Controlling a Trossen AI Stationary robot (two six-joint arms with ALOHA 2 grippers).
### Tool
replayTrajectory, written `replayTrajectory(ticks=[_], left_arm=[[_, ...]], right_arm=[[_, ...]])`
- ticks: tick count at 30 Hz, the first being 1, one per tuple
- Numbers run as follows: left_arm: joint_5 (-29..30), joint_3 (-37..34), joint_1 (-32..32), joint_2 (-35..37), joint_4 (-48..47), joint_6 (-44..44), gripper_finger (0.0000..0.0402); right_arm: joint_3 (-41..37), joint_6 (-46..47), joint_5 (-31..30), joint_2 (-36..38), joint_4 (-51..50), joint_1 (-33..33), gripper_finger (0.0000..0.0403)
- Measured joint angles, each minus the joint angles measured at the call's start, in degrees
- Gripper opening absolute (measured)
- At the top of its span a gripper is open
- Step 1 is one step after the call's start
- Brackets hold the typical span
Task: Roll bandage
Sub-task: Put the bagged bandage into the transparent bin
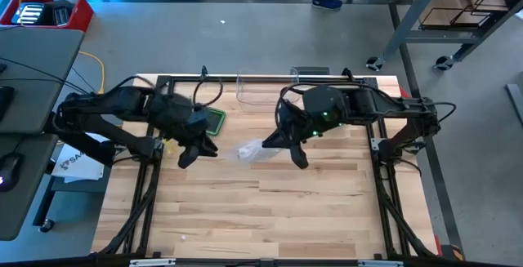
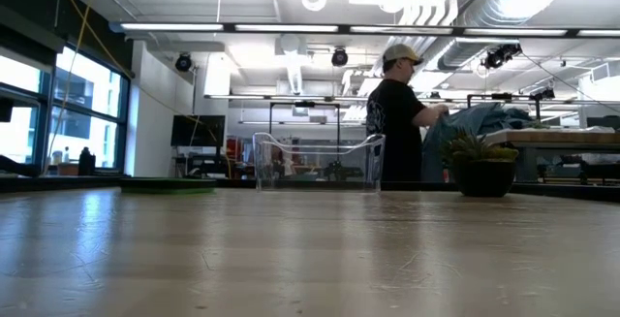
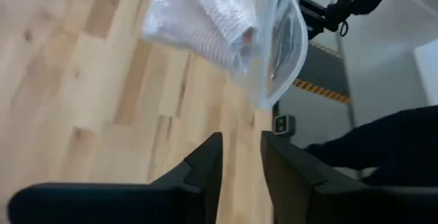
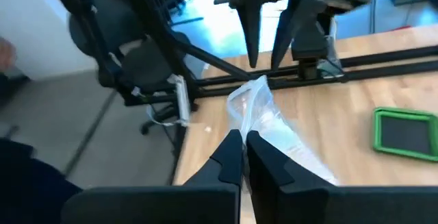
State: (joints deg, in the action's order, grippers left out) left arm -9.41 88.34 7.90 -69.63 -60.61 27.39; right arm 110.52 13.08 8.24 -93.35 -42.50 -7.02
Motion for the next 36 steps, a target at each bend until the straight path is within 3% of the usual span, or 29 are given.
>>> replayTrajectory(ticks=[7,12,19,25,36], left_arm=[[20.4,-2.9,12.7,3.7,-1.6,2.8,0.0117],[28.8,-6.0,17.8,5.8,9.6,6.2,0.0137],[32.2,-5.0,16.9,5.6,13.9,-5.2,0.0181],[33.3,-1.9,15.2,6.1,13.4,-7.9,0.0216],[30.8,-1.8,16.1,4.2,11.1,-10.2,0.0223]], right_arm=[[0.0,5.2,0.4,0.0,2.3,0.3,0.0001],[0.0,6.4,0.4,0.1,4.7,0.4,0.0000],[0.0,5.2,0.5,0.0,6.8,1.0,0.0000],[0.0,3.5,1.2,0.4,8.1,1.0,0.0000],[0.0,3.0,2.2,0.4,11.2,1.8,0.0000]])
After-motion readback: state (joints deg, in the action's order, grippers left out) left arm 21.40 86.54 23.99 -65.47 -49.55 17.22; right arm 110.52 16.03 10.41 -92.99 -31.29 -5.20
